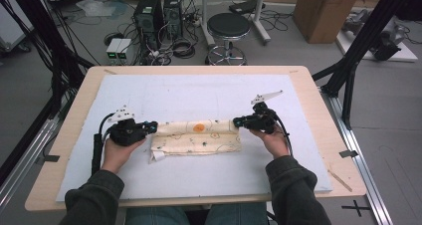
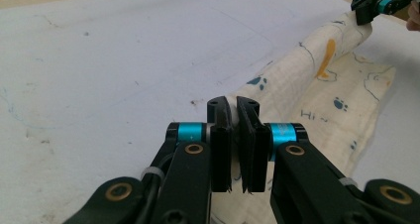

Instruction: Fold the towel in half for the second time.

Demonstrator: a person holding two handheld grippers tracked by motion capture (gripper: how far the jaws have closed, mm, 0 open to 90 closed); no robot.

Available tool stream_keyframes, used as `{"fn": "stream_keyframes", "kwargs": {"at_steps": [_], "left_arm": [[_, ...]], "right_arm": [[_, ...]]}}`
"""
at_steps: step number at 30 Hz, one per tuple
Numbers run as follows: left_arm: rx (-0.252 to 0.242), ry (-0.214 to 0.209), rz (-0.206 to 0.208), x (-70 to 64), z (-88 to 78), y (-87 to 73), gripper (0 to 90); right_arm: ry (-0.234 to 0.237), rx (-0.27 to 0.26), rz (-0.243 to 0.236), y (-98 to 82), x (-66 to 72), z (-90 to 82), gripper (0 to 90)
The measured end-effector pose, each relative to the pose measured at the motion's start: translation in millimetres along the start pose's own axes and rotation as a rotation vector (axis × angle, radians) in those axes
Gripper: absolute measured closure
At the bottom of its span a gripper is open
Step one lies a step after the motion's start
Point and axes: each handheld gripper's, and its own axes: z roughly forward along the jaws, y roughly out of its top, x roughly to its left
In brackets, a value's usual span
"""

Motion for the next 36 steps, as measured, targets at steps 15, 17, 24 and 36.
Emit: {"fn": "stream_keyframes", "kwargs": {"at_steps": [15,17,24,36], "left_arm": [[0.059,-0.023,0.073,-12.8,-3.7,-6.5,83.7],[0.072,-0.026,0.091,-15.4,-3.6,-6.7,83.5],[0.104,-0.027,0.132,-22.3,-4.8,-7.8,83.4],[0.144,-0.014,0.139,-25.7,-6.0,-22.8,82.6]], "right_arm": [[0.020,-0.011,-0.033,-12.6,11.9,-4.6,83.3],[0.023,-0.010,-0.036,-15.5,12.7,-4.6,83.3],[0.033,0.010,-0.039,-24.3,16.7,-4.2,83.1],[0.044,0.046,-0.067,-37.5,23.8,0.3,82.3]]}}
